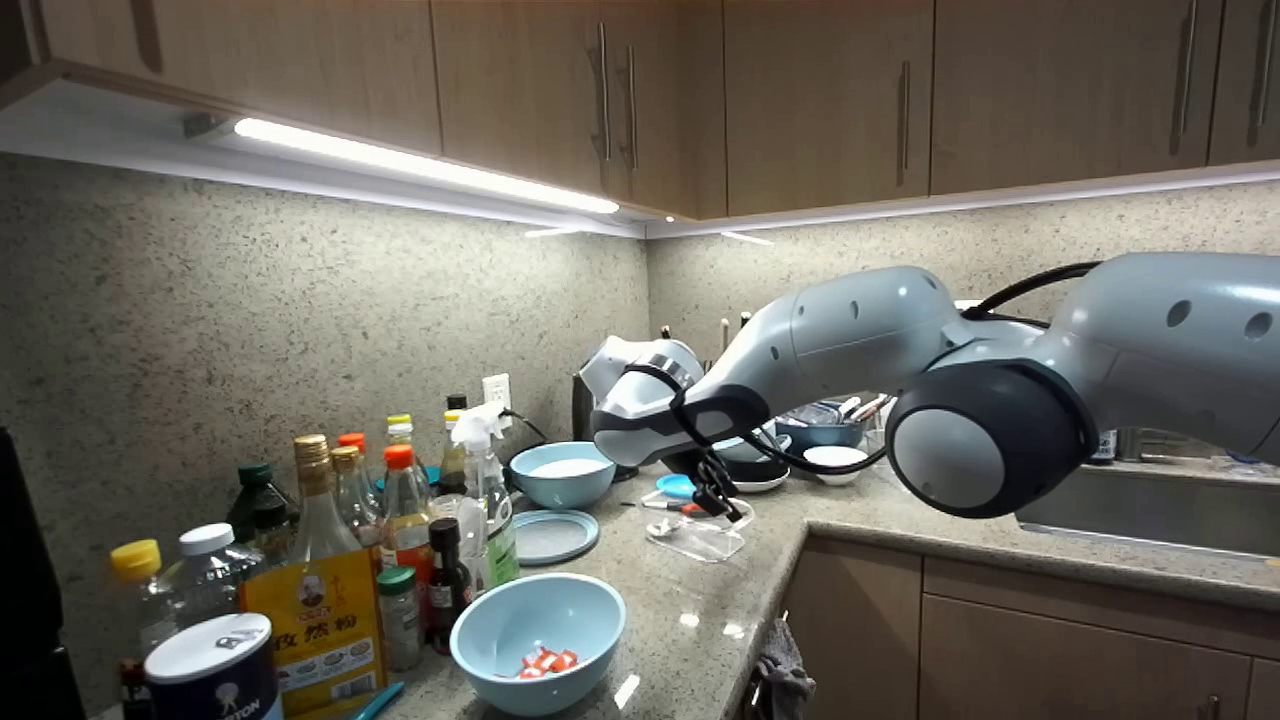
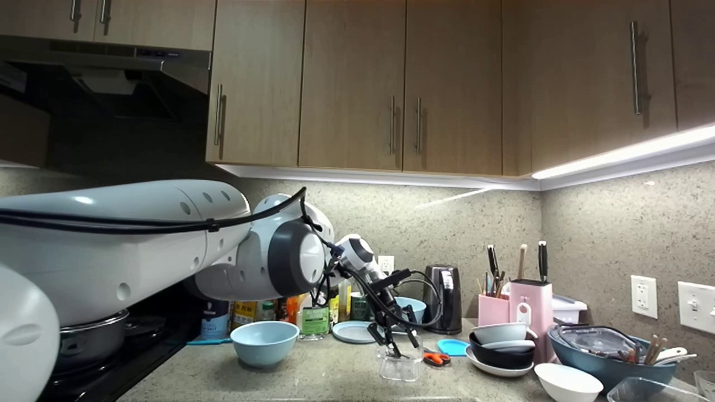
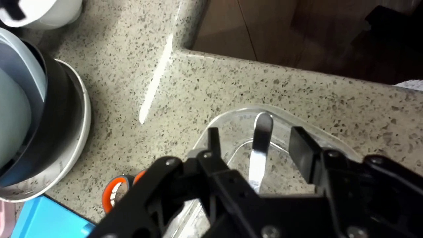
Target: Use the spoon to stir in the transparent bowl
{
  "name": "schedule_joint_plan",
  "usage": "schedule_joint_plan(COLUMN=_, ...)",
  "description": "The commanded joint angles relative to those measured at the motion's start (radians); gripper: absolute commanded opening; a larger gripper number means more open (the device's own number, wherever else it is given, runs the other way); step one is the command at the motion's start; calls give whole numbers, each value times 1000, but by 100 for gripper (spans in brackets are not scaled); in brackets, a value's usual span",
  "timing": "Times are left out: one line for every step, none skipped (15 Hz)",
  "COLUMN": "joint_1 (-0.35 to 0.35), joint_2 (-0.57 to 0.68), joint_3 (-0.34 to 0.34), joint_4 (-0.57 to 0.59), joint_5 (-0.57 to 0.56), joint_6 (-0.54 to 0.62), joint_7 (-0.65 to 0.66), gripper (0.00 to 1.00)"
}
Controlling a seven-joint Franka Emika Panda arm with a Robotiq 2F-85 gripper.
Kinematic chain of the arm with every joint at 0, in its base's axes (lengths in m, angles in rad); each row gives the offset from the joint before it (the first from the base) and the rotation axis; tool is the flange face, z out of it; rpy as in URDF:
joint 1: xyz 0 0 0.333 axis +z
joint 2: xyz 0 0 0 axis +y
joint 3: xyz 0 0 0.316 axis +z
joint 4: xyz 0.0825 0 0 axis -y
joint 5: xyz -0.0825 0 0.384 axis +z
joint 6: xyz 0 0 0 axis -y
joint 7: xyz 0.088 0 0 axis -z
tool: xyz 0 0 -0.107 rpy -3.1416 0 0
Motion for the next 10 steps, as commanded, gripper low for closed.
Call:
schedule_joint_plan(joint_1=8, joint_2=23, joint_3=-5, joint_4=36, joint_5=-2, joint_6=-33, joint_7=-36, gripper=84)
schedule_joint_plan(joint_1=13, joint_2=25, joint_3=-6, joint_4=36, joint_5=-4, joint_6=-38, joint_7=-35, gripper=89)
schedule_joint_plan(joint_1=17, joint_2=27, joint_3=-7, joint_4=36, joint_5=-6, joint_6=-43, joint_7=-35, gripper=95)
schedule_joint_plan(joint_1=21, joint_2=29, joint_3=-8, joint_4=36, joint_5=-6, joint_6=-49, joint_7=-36, gripper=98)
schedule_joint_plan(joint_1=26, joint_2=31, joint_3=-10, joint_4=37, joint_5=-7, joint_6=-55, joint_7=-35, gripper=100)
schedule_joint_plan(joint_1=30, joint_2=33, joint_3=-9, joint_4=37, joint_5=-6, joint_6=-62, joint_7=-36, gripper=100)
schedule_joint_plan(joint_1=33, joint_2=37, joint_3=-10, joint_4=38, joint_5=-6, joint_6=-68, joint_7=-34, gripper=100)
schedule_joint_plan(joint_1=37, joint_2=39, joint_3=-11, joint_4=39, joint_5=-7, joint_6=-72, joint_7=-35, gripper=100)
schedule_joint_plan(joint_1=41, joint_2=41, joint_3=-13, joint_4=40, joint_5=-8, joint_6=-75, joint_7=-35, gripper=100)
schedule_joint_plan(joint_1=43, joint_2=42, joint_3=-16, joint_4=41, joint_5=-8, joint_6=-77, joint_7=-37, gripper=100)
